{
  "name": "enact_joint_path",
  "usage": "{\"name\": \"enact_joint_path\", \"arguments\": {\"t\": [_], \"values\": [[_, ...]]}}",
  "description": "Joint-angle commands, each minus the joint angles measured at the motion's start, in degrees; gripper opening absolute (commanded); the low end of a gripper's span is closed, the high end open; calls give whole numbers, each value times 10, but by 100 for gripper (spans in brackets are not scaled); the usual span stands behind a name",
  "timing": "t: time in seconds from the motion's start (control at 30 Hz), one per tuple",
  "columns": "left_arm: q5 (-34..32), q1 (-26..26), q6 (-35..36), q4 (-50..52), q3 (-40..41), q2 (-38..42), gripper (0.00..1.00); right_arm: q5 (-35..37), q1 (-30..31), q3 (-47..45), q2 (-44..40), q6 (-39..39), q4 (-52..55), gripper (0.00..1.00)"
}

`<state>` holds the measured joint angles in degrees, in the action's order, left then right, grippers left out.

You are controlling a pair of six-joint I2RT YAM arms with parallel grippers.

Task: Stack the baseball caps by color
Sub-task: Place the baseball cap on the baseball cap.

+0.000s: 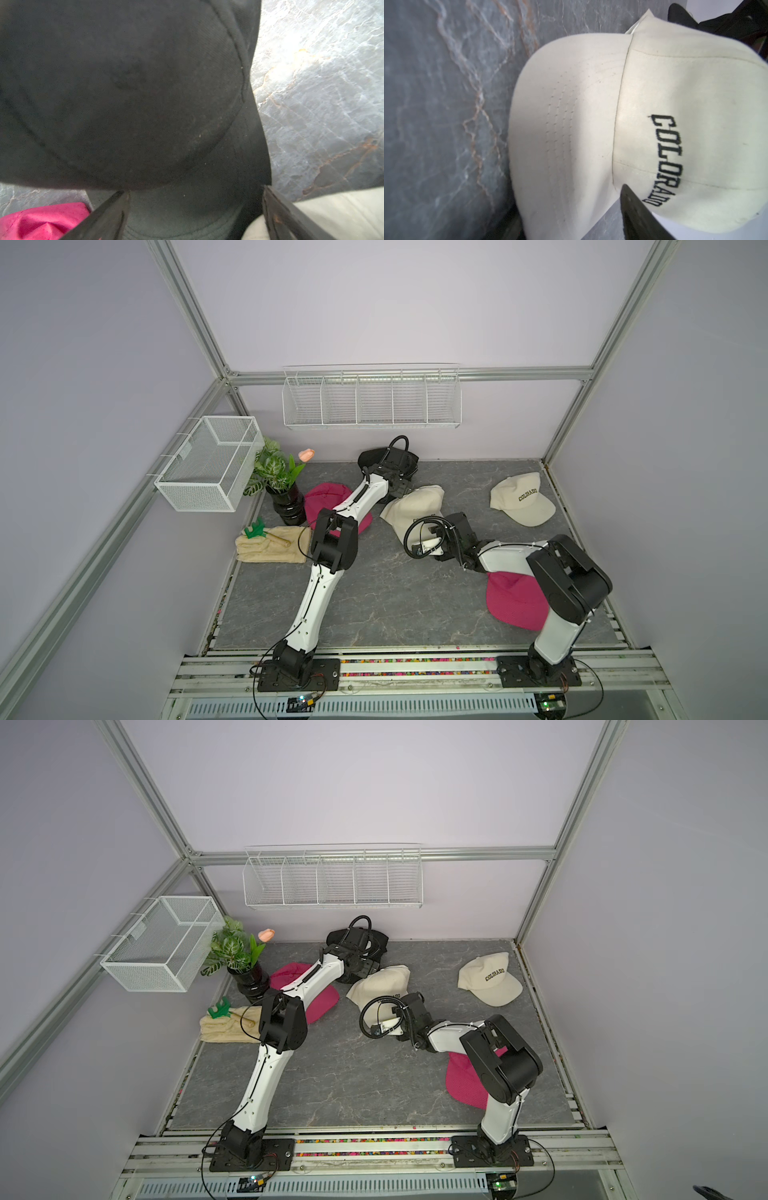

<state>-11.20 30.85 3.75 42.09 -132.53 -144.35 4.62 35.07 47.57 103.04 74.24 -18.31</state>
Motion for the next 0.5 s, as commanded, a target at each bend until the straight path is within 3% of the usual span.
{"name": "enact_joint_path", "arguments": {"t": [0.0,0.2,0.47], "values": [[26,14,17,10,-19,-12,100,-8,22,4,13,-16,35,57],[13,16,3,17,-80,-4,99,25,82,53,36,-128,108,57],[-30,16,-5,46,-92,50,100,28,97,77,48,-216,162,57]]}}
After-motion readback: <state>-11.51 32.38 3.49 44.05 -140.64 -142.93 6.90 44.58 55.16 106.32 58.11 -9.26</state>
